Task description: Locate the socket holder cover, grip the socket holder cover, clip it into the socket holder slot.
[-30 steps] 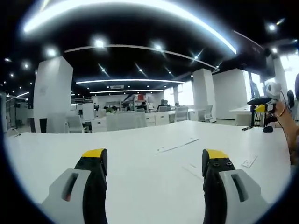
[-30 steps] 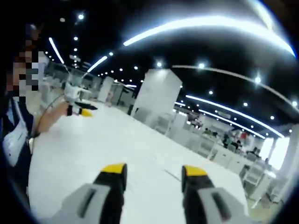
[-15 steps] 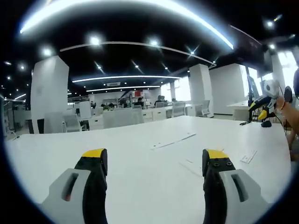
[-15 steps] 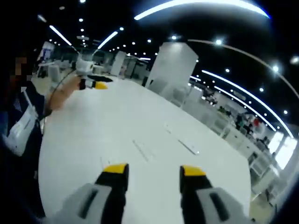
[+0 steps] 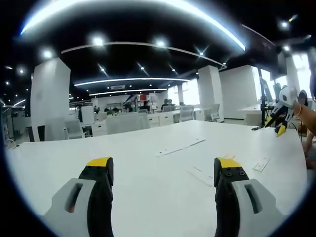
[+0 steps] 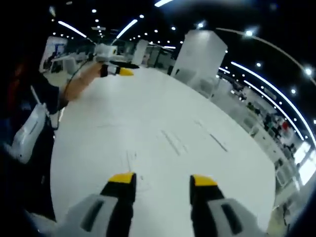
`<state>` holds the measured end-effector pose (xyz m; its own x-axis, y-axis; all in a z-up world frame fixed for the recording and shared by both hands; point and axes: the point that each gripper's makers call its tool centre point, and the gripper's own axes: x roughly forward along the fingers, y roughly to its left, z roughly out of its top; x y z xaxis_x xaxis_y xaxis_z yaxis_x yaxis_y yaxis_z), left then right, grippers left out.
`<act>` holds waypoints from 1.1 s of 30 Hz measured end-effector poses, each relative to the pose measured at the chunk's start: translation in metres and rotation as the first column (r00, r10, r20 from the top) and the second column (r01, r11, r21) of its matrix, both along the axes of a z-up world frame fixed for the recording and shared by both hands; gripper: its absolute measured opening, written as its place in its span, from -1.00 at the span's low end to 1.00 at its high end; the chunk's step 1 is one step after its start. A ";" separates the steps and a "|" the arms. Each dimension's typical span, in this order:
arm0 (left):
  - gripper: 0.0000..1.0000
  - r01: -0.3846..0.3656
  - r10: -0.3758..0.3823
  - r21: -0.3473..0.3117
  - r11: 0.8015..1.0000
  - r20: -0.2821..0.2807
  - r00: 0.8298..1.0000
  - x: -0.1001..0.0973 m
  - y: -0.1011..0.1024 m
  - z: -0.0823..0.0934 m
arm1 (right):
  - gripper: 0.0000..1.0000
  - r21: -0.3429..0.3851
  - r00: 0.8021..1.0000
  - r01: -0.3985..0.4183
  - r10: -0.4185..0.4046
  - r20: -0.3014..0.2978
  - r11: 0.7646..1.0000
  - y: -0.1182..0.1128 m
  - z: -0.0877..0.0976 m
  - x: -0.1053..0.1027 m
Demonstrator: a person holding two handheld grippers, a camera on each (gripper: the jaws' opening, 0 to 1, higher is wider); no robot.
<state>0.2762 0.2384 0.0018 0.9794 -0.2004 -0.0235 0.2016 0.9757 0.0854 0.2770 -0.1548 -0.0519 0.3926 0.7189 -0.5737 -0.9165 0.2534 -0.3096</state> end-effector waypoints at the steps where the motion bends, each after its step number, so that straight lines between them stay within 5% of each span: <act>1: 0.66 0.003 -0.003 0.000 1.000 0.002 1.000 0.000 -0.001 0.001 | -0.11 0.008 1.000 0.005 -0.005 -0.002 1.000 -0.002 0.001 -0.002; 15: 0.67 0.032 -0.030 -0.024 0.999 0.044 0.999 -0.008 -0.012 0.005 | -0.10 0.113 0.997 0.046 -0.053 0.056 0.992 0.009 0.018 0.014; 19: 0.67 0.030 -0.029 -0.007 1.000 0.034 0.999 -0.006 -0.012 0.001 | -0.10 0.063 0.996 0.057 -0.062 0.069 0.996 0.007 0.017 0.021; 25: 0.67 0.030 -0.029 -0.021 0.999 0.046 0.999 -0.007 -0.012 0.002 | -0.10 0.116 0.997 0.035 -0.042 0.064 0.993 0.015 0.030 0.023; 33: 0.67 0.029 -0.028 -0.031 0.999 0.029 0.999 -0.005 -0.004 0.000 | -0.08 0.196 0.992 -0.018 -0.007 0.126 0.980 0.025 0.062 0.036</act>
<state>0.2712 0.2346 0.0019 0.9736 -0.2280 0.0112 0.2270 0.9720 0.0609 0.3130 -0.1303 0.0101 0.4481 0.8149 -0.3675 -0.8750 0.3156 -0.3671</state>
